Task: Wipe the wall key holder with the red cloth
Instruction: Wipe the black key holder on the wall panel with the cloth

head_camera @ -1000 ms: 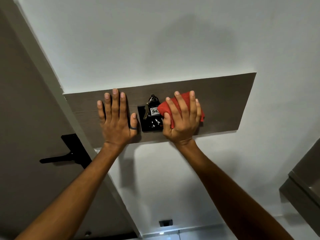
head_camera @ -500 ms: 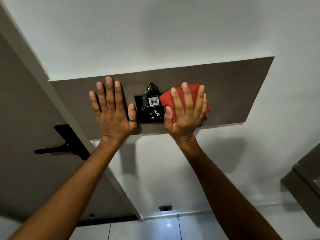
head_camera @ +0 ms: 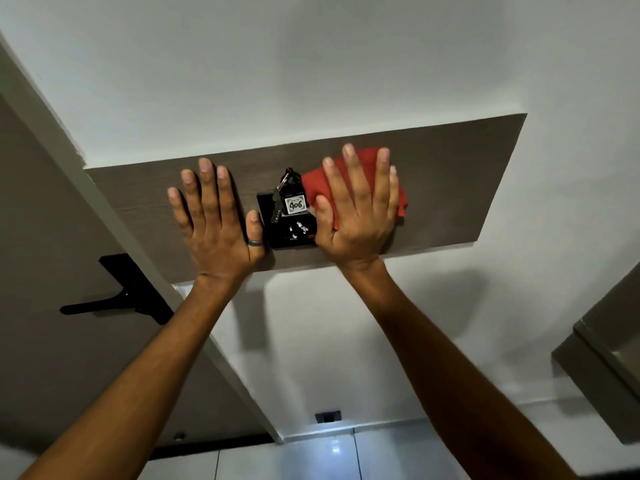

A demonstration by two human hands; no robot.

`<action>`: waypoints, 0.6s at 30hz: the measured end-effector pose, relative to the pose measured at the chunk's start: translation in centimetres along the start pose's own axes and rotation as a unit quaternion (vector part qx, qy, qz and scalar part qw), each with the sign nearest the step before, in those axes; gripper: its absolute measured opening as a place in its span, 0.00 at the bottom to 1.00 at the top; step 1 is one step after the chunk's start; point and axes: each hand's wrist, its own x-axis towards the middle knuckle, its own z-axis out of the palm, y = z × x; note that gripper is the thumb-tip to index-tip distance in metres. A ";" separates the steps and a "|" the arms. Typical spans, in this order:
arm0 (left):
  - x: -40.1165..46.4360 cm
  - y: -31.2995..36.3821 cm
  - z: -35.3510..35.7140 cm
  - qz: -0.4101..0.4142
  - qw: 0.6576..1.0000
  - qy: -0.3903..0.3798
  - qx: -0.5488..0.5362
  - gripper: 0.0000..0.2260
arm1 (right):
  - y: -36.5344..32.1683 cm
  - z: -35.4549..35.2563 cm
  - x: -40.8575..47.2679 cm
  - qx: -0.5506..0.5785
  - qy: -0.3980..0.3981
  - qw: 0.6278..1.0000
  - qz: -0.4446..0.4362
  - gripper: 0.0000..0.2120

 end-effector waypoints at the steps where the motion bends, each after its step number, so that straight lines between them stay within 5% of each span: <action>1: -0.1 0.0 0.0 -0.001 1.000 -0.003 0.003 0.29 | 0.3 -0.6 -1.1 -0.007 -0.011 1.000 -0.013 0.20; 12: -0.1 -0.4 0.7 0.012 1.000 0.008 0.000 0.29 | -1.1 -0.9 -0.2 0.006 -0.015 1.000 0.027 0.16; 18: -0.6 -0.5 0.7 0.014 1.000 0.003 0.007 0.30 | 1.2 -2.5 -4.1 -0.003 -0.037 0.998 -0.048 0.17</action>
